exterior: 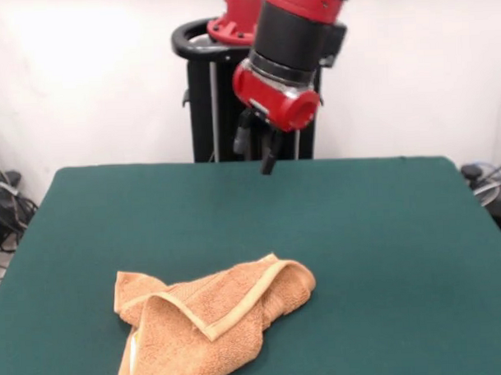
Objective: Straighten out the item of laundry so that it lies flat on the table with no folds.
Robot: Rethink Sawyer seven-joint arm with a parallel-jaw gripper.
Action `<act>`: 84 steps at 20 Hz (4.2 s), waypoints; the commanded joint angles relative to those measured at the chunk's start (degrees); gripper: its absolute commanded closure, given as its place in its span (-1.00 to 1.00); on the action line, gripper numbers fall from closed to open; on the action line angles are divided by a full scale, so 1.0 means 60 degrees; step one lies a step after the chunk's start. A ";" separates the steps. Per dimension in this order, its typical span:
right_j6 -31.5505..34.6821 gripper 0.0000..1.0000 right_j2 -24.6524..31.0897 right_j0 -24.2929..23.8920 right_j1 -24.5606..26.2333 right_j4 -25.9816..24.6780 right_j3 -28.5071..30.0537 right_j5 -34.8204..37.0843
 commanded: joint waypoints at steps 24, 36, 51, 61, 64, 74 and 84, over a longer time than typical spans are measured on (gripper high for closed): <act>0.3612 -1.00 0.0716 0.1377 0.1293 0.4081 -0.0470 0.0870; 0.2670 -1.00 -0.1580 0.1934 0.2106 0.2820 -0.2000 0.2066; 0.1050 -1.00 -0.0577 0.0443 0.2726 0.2259 -0.1992 0.0655; 0.1012 -1.00 0.0054 -0.0187 0.2745 0.1655 -0.2080 -0.0476; 0.1225 -1.00 -0.0064 -0.0044 0.2658 0.1747 -0.2343 0.0763; 0.1918 -1.00 -0.0856 0.0917 0.3124 0.1796 -0.3429 0.2660; 0.2087 -1.00 -0.0616 0.1379 0.3216 0.1912 -0.3613 0.2944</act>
